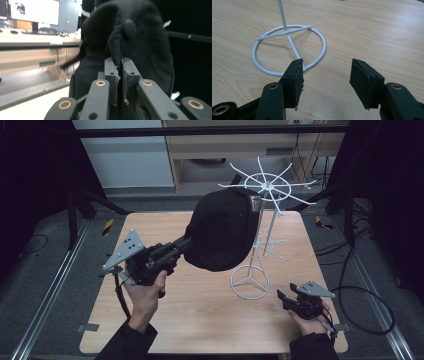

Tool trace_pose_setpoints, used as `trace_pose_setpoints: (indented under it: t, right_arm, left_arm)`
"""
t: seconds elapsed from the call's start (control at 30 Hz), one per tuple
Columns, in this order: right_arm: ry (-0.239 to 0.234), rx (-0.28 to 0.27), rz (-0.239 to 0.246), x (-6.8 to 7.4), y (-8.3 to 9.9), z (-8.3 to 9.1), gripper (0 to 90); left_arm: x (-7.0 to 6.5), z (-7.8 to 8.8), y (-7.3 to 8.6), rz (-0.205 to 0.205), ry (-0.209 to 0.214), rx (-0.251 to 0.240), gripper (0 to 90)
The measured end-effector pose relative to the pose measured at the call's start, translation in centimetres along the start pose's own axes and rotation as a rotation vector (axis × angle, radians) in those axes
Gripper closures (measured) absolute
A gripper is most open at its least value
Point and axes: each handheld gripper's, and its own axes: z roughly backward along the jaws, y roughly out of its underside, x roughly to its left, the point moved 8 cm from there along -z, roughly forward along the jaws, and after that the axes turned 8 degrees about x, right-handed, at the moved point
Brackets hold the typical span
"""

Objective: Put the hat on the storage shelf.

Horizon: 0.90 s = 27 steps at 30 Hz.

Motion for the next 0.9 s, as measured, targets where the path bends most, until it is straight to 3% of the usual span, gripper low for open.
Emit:
trace_pose_setpoints:
  t: [0.17, 0.3, 0.47, 0.5, 0.57, 0.6, 0.7, 0.73, 0.9]
  right_arm:
    - [0.001, 0.003, 0.002, 0.0, 0.0, 0.0, 43.9]
    - [-0.004, 0.006, -0.006, 0.1, 0.0, 0.0, 43.7]
    - [-0.002, 0.003, -0.002, 0.1, 0.0, 0.0, 43.5]
    - [-0.003, 0.003, -0.002, 0.1, 0.0, 0.0, 43.4]
    - [-0.002, 0.001, -0.002, 0.1, 0.0, 0.0, 43.2]
    - [-0.002, 0.001, -0.002, 0.1, 0.0, 0.0, 43.2]
    - [0.001, 0.0, -0.002, 0.0, 0.0, 0.0, 42.8]
    - [0.001, 0.0, -0.002, 0.0, 0.0, 0.0, 42.8]
    - [0.009, 0.004, 0.0, -0.1, 0.1, 0.0, 41.3]
  left_arm:
    - [-0.3, -2.4, 2.0, -0.019, -0.013, 0.08, 83.3]
    - [-0.7, -3.7, 2.9, -0.031, -0.015, 0.115, 82.0]
    - [-0.5, -3.7, 3.4, -0.055, -0.036, 0.127, 69.3]
    - [-0.3, -3.5, 3.4, -0.052, -0.036, 0.125, 69.3]
    - [0.1, -2.6, 3.7, -0.045, -0.034, 0.12, 57.0]
    - [0.2, -2.3, 3.8, -0.043, -0.035, 0.12, 57.0]
    - [1.2, 0.2, 5.0, -0.041, -0.066, 0.13, 43.8]
    - [1.2, 0.2, 5.0, -0.041, -0.066, 0.13, 42.3]
    - [3.3, 3.5, 7.8, -0.013, -0.132, 0.171, 35.3]
